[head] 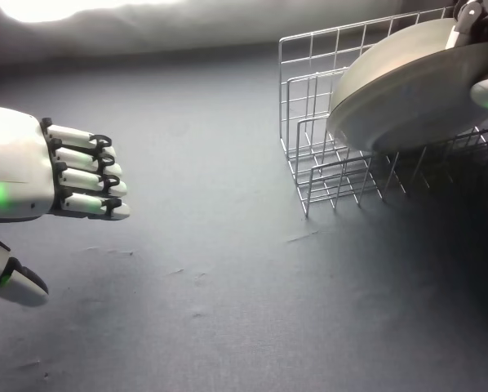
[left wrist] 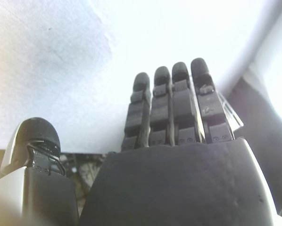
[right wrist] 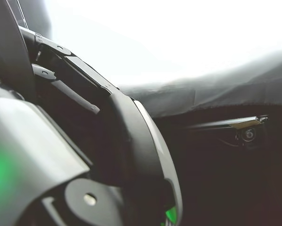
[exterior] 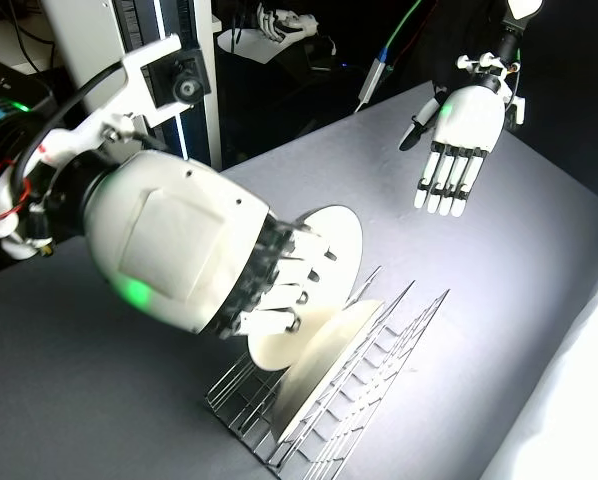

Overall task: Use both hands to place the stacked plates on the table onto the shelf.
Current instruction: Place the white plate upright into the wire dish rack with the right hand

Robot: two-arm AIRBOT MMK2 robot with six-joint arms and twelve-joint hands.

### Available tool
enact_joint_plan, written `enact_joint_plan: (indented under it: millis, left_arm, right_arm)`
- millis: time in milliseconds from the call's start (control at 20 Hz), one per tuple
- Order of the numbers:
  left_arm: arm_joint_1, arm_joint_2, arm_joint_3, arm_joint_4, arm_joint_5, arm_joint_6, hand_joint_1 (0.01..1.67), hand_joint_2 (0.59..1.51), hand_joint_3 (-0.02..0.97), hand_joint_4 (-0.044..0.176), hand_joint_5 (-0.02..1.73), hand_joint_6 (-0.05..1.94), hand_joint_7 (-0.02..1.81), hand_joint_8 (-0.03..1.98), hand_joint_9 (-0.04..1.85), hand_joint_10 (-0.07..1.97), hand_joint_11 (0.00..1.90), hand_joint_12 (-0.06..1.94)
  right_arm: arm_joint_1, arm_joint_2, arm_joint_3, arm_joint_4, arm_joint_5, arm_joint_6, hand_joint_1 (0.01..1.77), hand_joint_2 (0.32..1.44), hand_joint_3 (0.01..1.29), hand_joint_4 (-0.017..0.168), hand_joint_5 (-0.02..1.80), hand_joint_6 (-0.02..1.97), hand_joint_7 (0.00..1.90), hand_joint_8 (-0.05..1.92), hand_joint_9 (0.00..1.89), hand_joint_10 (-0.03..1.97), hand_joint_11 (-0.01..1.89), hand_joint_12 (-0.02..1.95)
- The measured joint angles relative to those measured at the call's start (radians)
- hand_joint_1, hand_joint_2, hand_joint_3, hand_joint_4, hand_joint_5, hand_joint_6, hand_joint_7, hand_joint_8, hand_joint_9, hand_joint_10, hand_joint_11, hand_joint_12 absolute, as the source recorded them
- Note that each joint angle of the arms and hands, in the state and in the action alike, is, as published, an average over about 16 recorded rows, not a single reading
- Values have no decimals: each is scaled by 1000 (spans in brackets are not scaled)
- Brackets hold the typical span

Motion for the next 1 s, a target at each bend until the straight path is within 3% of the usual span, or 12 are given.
enact_joint_plan:
  millis: [500,1000]
  left_arm:
    - [2,-3,6,5,-10,-23,13,1119,12,4,171,11,188,2,172,12,16,464]
    - [9,-6,6,6,-14,-37,12,1136,11,4,178,12,215,2,203,12,15,512]
  right_arm:
    - [-66,-36,72,0,54,-1,1383,1039,13,-8,900,954,1025,847,917,1132,725,1255]
    - [-78,-94,161,-6,40,-26,1371,1038,13,-8,875,973,1008,874,925,1137,727,1232]
